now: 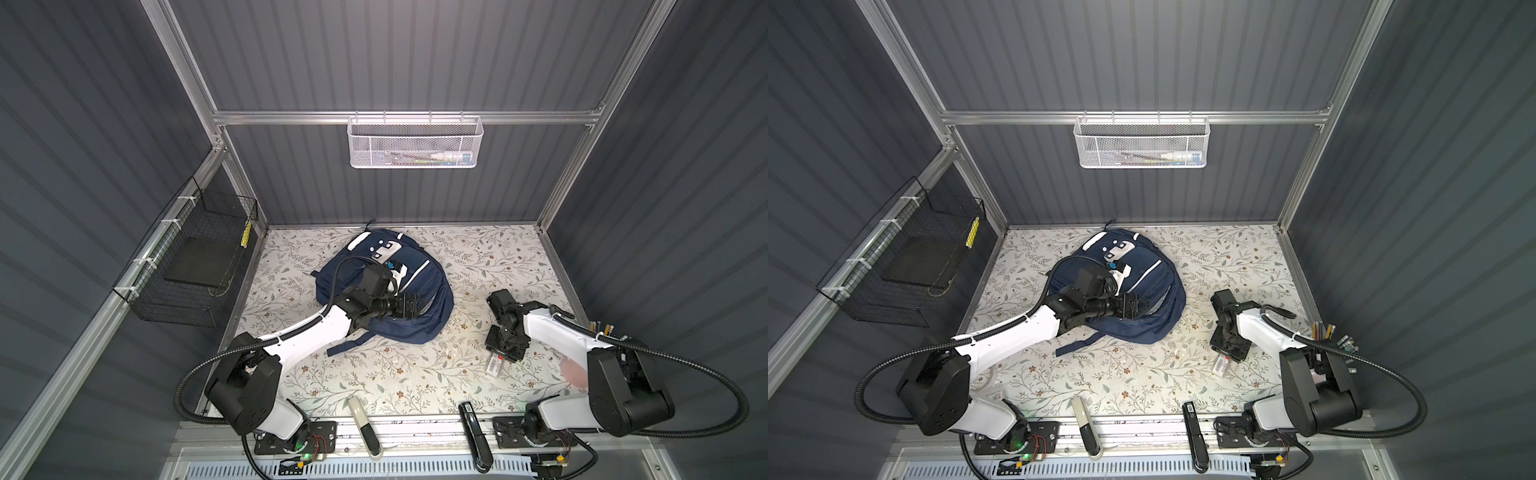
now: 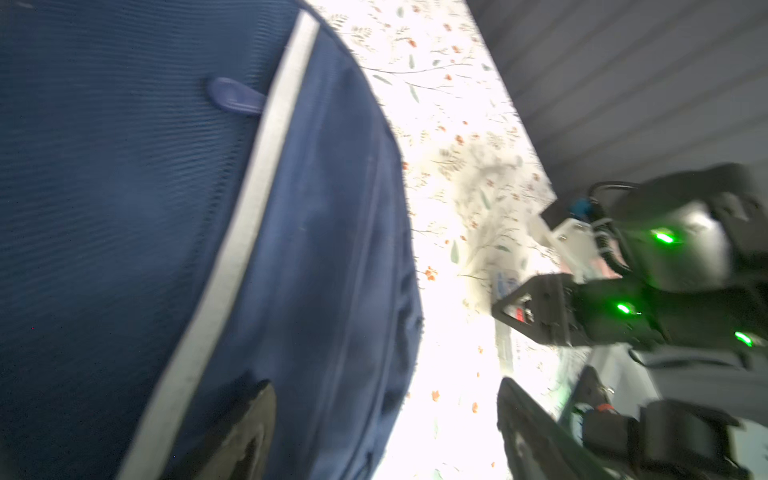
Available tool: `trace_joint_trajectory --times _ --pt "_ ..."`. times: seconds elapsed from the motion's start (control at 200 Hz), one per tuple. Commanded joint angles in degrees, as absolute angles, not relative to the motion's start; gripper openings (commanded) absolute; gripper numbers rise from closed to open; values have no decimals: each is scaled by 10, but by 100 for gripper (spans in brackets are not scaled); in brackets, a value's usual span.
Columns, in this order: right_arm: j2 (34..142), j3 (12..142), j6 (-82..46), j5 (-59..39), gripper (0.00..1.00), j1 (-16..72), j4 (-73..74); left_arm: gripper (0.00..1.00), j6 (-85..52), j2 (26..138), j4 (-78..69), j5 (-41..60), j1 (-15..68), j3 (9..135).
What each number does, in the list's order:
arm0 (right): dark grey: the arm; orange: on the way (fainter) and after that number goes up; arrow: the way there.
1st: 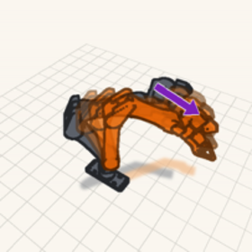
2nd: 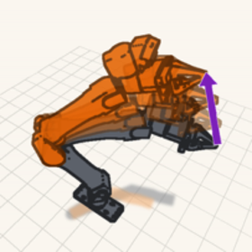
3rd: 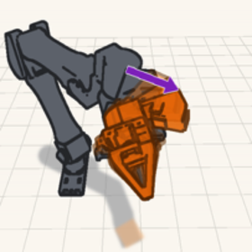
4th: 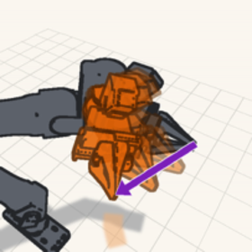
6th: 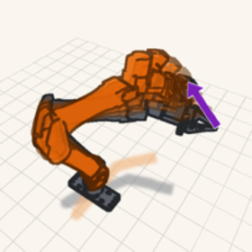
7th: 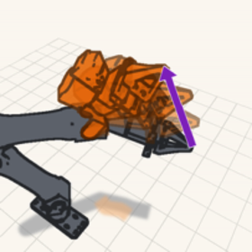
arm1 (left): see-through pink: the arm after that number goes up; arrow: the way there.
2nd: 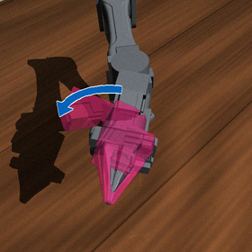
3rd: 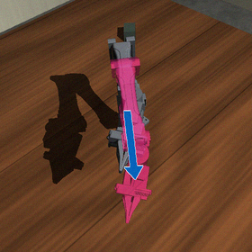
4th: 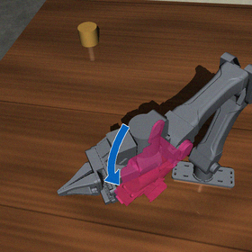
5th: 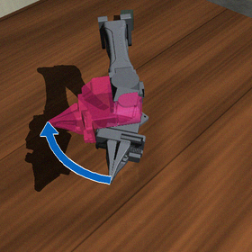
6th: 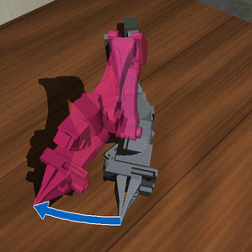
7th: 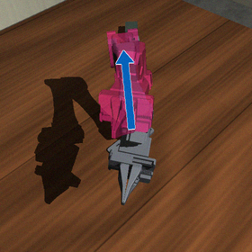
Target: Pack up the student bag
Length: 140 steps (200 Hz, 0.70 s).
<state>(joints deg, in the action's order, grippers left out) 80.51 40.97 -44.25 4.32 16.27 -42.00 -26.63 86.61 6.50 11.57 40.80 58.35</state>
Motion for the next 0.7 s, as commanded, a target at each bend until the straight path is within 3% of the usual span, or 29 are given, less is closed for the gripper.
trace_joint_trajectory --times 0.0,0.045,0.24,0.35,0.44,0.495,0.55,0.605,0.695 --pt "788 425 -428 39 31 172 -391 94 -195 889 180 -11 414 657" --pt "775 425 -429 22 32 173 -369 100 -167 906 216 -52 430 688" --pt "748 447 -403 1 32 173 -322 100 -76 1028 325 -205 501 844" --pt "720 439 -402 -13 31 173 -288 87 -80 1101 375 -248 502 920" --pt "707 437 -414 -17 33 174 -271 84 -72 1141 378 -246 502 951" --pt "711 443 -412 -36 32 174 -260 66 -67 1168 397 -255 502 977" --pt "716 448 -414 -59 33 176 -242 29 -73 1192 440 -269 500 1017" --pt "725 462 -413 -71 33 181 -235 2 -81 1196 465 -279 500 1043" --pt "752 497 -400 -70 34 195 -237 0 -106 1156 469 -249 489 1049"
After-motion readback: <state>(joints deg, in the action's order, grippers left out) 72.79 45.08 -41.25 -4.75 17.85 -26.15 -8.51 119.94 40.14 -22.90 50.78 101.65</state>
